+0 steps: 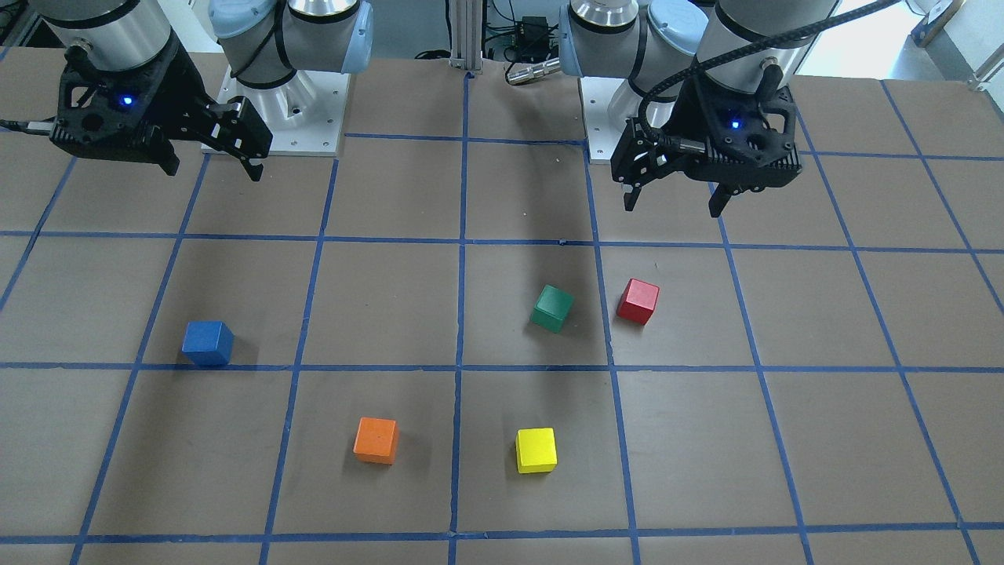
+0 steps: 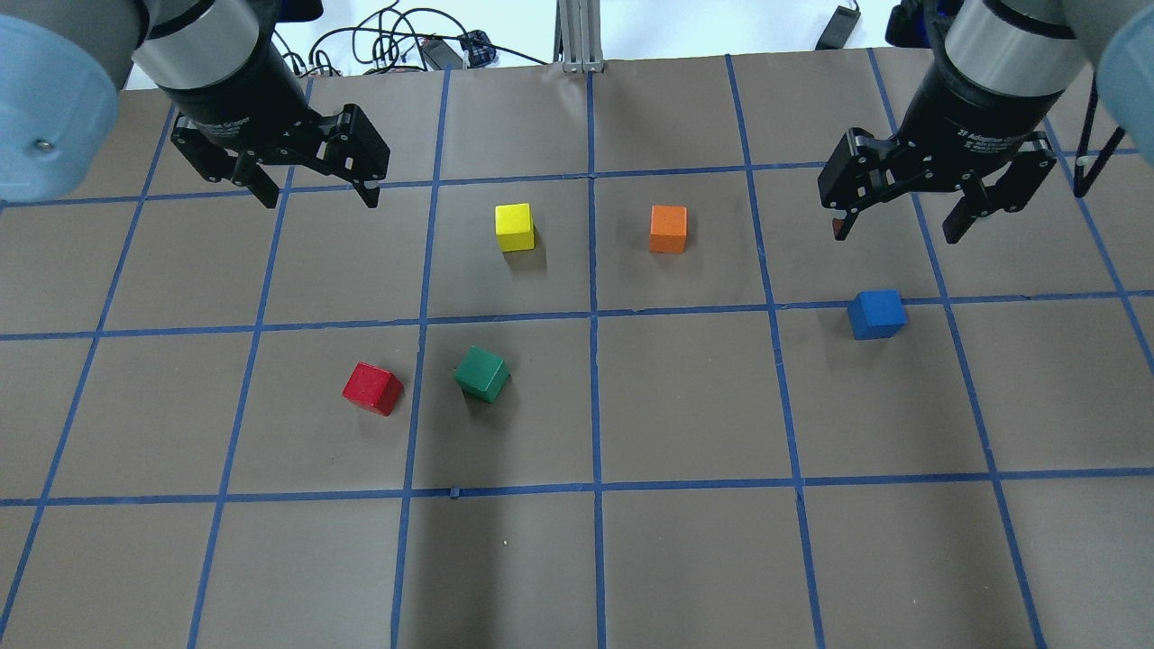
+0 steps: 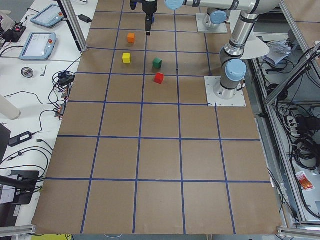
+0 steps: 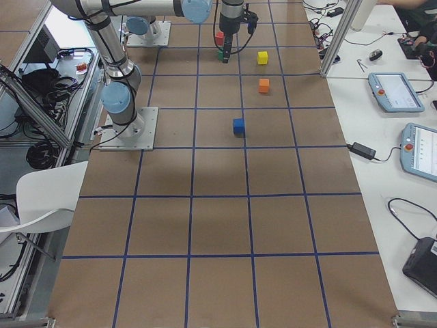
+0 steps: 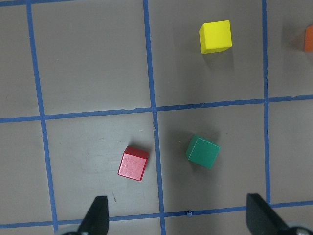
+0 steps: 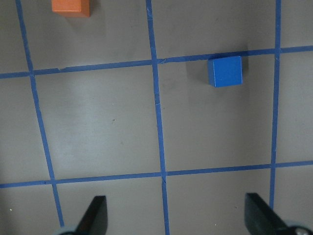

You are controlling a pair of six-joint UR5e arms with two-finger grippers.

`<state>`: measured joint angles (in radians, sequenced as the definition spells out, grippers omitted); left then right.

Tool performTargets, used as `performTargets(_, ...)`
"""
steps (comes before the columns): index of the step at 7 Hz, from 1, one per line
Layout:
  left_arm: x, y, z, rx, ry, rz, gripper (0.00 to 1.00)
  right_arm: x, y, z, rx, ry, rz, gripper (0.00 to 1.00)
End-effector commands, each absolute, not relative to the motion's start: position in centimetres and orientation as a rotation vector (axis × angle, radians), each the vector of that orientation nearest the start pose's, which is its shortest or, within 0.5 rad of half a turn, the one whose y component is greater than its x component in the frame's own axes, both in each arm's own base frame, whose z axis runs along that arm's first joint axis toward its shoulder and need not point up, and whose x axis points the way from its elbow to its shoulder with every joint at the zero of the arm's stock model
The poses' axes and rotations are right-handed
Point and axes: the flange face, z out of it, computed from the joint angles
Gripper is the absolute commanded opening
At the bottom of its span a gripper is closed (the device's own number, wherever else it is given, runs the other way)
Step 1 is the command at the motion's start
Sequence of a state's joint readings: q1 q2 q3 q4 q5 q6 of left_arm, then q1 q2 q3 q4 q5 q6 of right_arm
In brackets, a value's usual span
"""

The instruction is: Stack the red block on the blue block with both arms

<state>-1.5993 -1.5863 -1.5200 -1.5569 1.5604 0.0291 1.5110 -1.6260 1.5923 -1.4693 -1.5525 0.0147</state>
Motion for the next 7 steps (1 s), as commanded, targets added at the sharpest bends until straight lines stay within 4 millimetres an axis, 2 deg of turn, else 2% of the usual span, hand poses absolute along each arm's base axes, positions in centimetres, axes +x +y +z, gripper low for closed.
performTargets(1,-14.9,-49.6,50.3,0.092,3.147,-0.063,1.0,10.7,-46.7,49.6,0.113,3.12,0.1,1.0)
performTargets(3,-14.7,-49.3,50.5,0.015,3.146,0.017,1.0,10.7,-46.6,49.6,0.113,3.118,0.1,1.0)
performTargets(5,-14.3,-49.3,50.7,0.015,3.106,0.022,1.0,10.7,-46.6,49.7,0.113,3.12,0.098,1.0)
performTargets(7,-14.2,-49.3,49.6,0.022,3.11,0.049,1.0,10.7,-46.3,49.1,0.116,3.119,0.117,1.0)
